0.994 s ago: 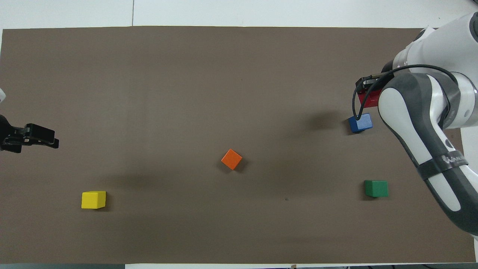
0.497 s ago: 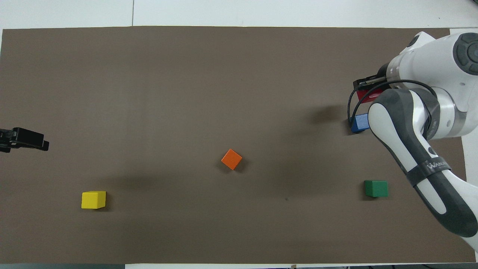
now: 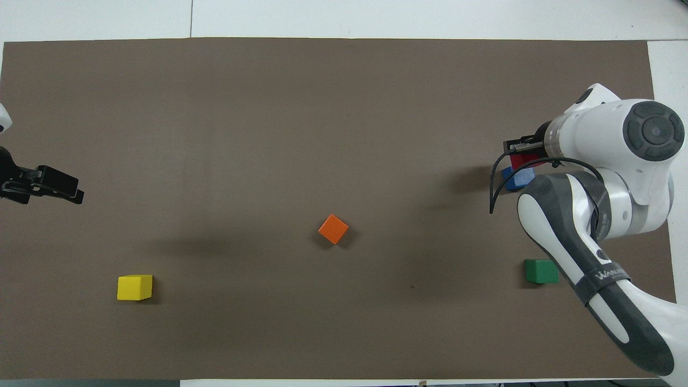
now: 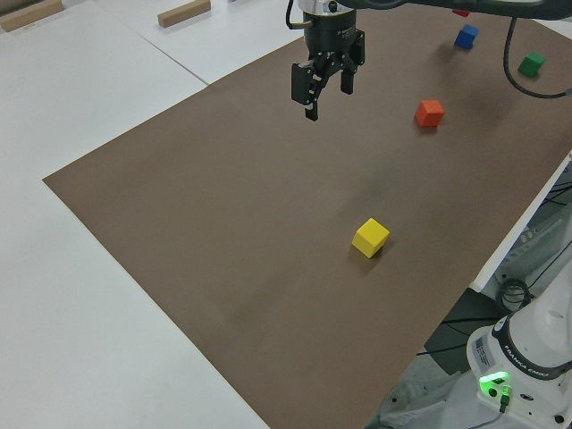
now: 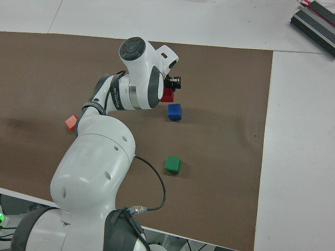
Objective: Transfer red block to right arm and stack on blue block
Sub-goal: 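Lower the red cube onto the blue cube and open the right gripper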
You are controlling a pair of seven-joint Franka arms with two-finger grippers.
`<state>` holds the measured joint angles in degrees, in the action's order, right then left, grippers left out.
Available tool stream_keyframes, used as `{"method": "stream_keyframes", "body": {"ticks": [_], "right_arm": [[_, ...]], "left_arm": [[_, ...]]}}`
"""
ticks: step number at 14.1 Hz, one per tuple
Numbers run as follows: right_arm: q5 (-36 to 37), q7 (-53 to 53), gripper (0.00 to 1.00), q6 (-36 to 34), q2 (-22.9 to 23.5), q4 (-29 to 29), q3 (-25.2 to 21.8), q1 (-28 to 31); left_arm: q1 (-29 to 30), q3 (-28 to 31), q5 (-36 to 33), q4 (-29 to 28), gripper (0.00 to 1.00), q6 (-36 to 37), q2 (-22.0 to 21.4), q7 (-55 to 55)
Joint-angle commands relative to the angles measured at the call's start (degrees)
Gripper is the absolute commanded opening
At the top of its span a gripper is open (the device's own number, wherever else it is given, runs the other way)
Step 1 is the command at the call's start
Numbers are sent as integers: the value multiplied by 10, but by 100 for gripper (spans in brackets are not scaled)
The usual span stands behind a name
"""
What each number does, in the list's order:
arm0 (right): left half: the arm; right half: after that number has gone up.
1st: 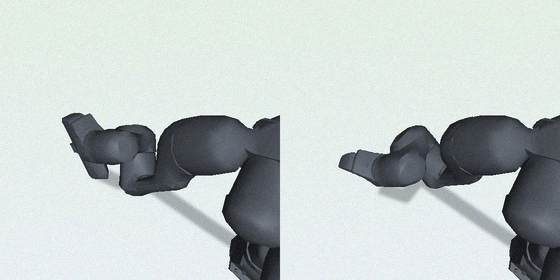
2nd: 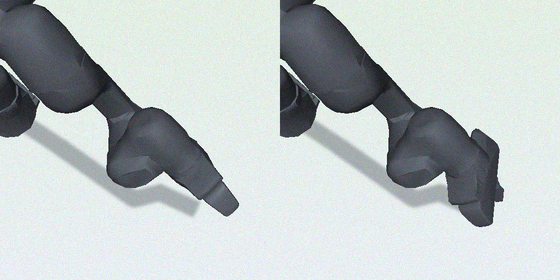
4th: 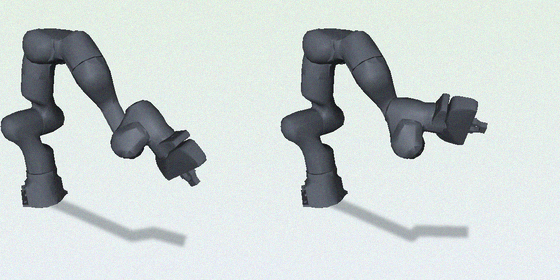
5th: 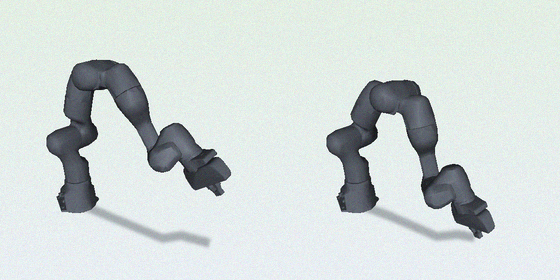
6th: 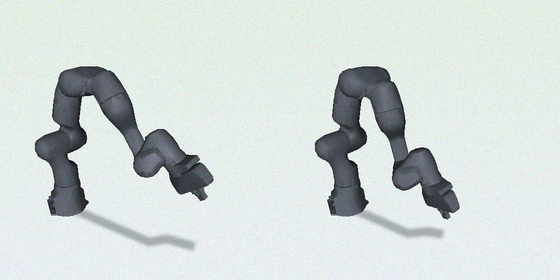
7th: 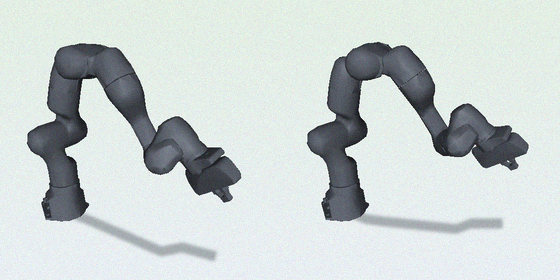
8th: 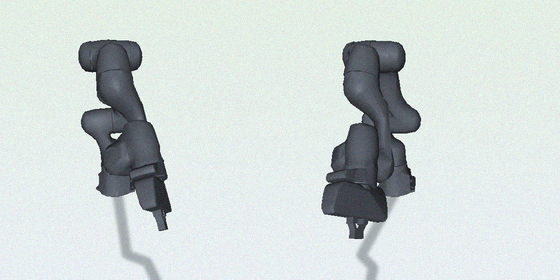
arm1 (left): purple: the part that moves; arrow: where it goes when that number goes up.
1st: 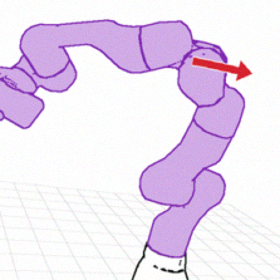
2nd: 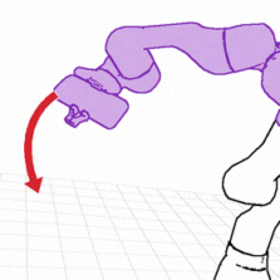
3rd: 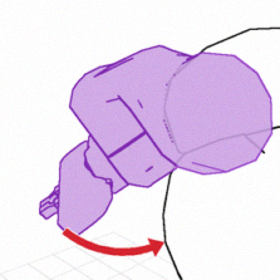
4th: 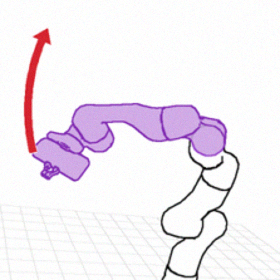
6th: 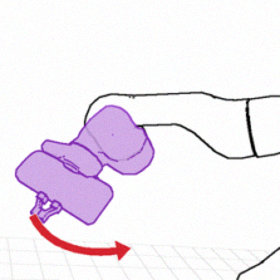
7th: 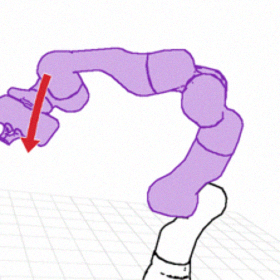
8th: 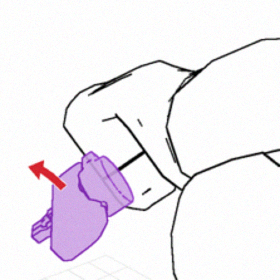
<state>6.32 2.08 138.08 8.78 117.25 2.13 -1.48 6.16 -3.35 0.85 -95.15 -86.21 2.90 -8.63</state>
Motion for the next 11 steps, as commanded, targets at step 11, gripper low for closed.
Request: {"method": "stream_keyframes", "body": {"ticks": [11], "right_arm": [[33,-9,0,112,-55,126,2,50]], "left_arm": [[-41,22,-22,10,100,17,-17,-2]]}}
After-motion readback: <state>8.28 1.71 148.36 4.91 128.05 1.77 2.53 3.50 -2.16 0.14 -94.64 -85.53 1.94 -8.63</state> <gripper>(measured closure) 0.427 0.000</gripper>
